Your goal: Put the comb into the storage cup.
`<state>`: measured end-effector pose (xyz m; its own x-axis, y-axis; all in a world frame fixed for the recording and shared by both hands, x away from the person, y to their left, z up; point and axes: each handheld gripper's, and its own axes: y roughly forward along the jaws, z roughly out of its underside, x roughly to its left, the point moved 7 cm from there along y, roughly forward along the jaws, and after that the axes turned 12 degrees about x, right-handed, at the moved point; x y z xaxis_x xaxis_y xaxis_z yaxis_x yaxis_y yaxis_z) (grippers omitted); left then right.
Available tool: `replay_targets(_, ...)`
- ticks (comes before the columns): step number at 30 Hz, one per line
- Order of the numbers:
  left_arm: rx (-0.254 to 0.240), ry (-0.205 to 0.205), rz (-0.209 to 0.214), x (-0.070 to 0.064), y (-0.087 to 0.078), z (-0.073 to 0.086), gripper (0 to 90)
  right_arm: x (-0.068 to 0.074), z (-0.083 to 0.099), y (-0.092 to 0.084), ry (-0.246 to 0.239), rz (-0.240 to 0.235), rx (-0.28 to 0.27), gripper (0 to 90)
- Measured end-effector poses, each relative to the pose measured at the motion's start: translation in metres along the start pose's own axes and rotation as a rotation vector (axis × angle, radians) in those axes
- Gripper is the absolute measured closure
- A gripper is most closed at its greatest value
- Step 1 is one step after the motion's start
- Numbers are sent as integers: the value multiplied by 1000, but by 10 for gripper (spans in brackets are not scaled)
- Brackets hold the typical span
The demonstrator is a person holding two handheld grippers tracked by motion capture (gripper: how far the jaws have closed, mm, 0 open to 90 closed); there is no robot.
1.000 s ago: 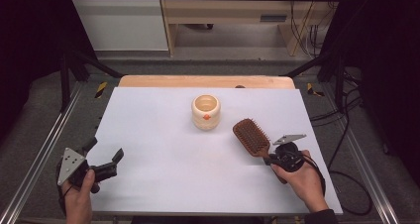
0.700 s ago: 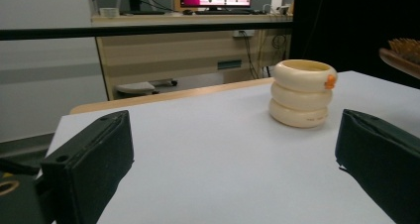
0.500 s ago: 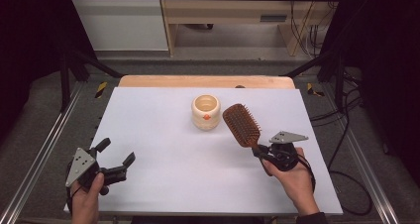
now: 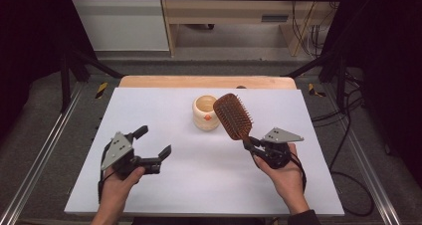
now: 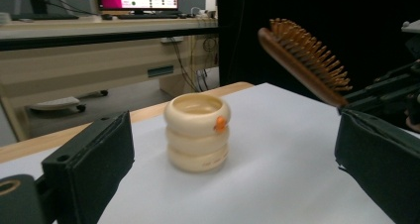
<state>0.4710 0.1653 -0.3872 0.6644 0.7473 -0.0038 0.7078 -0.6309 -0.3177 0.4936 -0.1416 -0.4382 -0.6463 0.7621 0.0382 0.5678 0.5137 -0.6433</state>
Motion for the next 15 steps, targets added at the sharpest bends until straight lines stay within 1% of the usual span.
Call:
replay_targets(2, 0, -3, 13, -7, 14, -12, 25, 7, -10, 4, 0, -14, -29, 728)
replay_targets(4, -4, -4, 25, -13, 24, -22, 27, 9, -12, 6, -5, -13, -36, 728)
replay_targets(5, -2, 7, 30, -16, 29, -26, 27, 11, -13, 7, 0, -17, -43, 728)
replay_targets(8, 0, 8, 44, -24, 42, -35, 26, 15, -17, 10, 0, -21, -63, 728)
replay_targets(12, -3, -23, 65, -29, 57, -43, 26, 18, -21, 11, 7, -21, -90, 728)
replay_targets(13, -4, -33, 71, -30, 61, -45, 26, 21, -23, 12, -3, -22, -103, 728)
replay_targets(15, -8, -45, 78, -31, 65, -49, 26, 22, -23, 12, -9, -20, -104, 728)
